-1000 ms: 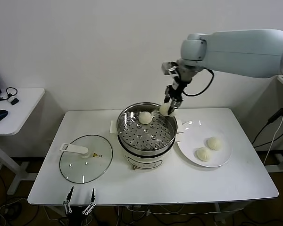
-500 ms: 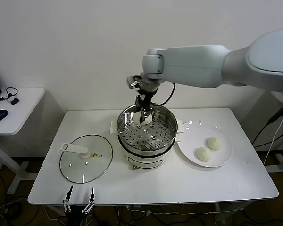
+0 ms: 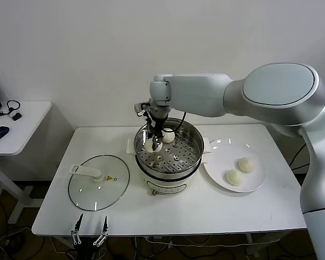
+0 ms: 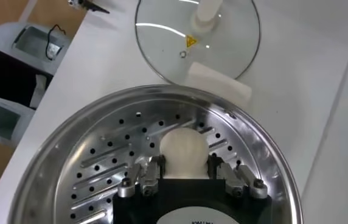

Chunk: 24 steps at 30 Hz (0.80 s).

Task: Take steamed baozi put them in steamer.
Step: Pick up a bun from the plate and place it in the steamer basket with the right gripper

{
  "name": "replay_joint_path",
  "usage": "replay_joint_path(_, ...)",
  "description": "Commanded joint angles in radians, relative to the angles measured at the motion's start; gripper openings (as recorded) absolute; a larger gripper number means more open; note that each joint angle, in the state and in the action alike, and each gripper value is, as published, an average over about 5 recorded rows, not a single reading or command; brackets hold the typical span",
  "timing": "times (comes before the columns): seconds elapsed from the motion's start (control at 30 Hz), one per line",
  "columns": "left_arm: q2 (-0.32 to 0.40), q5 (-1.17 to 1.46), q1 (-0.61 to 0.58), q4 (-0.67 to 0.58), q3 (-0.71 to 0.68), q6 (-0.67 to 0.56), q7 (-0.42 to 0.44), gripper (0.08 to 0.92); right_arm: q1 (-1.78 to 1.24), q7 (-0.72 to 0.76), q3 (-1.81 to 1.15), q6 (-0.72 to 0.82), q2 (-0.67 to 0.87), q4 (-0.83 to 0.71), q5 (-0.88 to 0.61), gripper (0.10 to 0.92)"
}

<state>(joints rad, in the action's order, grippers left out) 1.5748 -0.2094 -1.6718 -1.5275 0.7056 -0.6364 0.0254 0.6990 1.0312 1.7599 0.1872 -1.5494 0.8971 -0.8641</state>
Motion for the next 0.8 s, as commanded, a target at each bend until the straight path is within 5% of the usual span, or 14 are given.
replay_joint_path(0.03, 0.000, 0.002, 0.000, 0.001, 0.001, 0.001, 0.000, 0.823, -0.059, -0.004, -0.016, -0.002, -0.024, -0.053, 0.046, 0.492)
replay_joint_path(0.4, -0.001, 0.004, 0.000, 0.003, 0.002, -0.001, 0.000, 0.823, -0.077, -0.008, -0.022, -0.002, -0.023, -0.063, 0.049, 0.520)
replay_joint_path(0.8, -0.001, -0.003, -0.006, 0.004, 0.007, -0.009, -0.001, 0.823, -0.006, 0.023, -0.036, -0.043, 0.045, -0.002, -0.013, 0.811)
